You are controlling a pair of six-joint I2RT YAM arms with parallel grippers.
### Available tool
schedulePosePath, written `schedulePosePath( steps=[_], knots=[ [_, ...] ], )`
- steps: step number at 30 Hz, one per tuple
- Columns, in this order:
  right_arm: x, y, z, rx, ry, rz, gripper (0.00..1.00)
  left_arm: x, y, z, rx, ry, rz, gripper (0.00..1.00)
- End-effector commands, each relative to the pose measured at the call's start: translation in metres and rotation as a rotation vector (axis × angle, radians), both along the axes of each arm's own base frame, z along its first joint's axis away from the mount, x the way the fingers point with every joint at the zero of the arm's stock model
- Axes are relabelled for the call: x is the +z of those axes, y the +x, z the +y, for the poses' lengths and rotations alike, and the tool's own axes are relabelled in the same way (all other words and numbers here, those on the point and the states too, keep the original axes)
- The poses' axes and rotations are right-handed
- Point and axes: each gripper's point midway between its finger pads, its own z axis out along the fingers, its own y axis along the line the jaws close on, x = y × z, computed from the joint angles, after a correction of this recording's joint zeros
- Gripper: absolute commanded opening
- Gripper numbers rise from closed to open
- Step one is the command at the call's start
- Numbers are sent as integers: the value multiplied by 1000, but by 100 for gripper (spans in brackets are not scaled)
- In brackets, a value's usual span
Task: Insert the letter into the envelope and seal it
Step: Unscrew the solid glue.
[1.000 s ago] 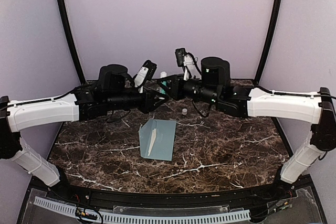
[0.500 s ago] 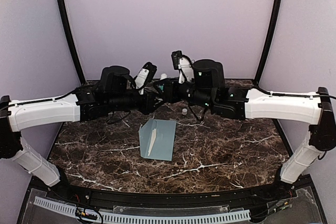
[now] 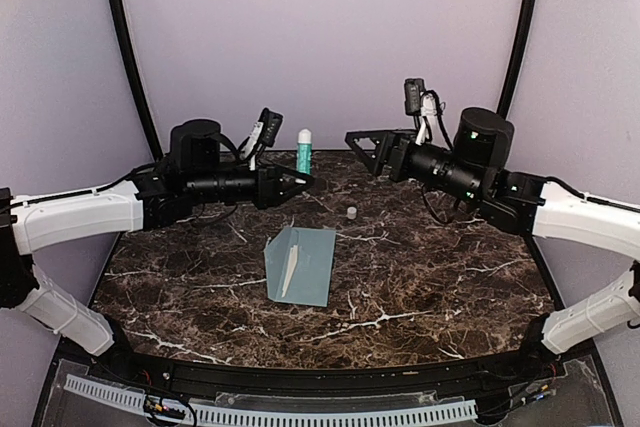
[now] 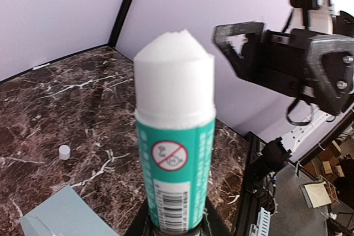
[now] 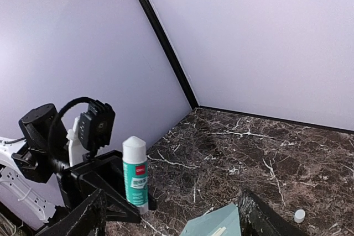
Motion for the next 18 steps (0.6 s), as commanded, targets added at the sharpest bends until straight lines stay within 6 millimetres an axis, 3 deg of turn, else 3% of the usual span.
schedulePosePath(
  steps=[1,8,18],
  knots=[
    [7,-25,8,259,92,-52,78,44,-44,-10,-244,-146,-73,0],
    [24,-57,29,529,145,-111,76,51,-68,-21,-427,-176,-94,0],
    [24,-75,53,676,143,-116,59,54,-82,-39,-530,-167,-106,0]
  ],
)
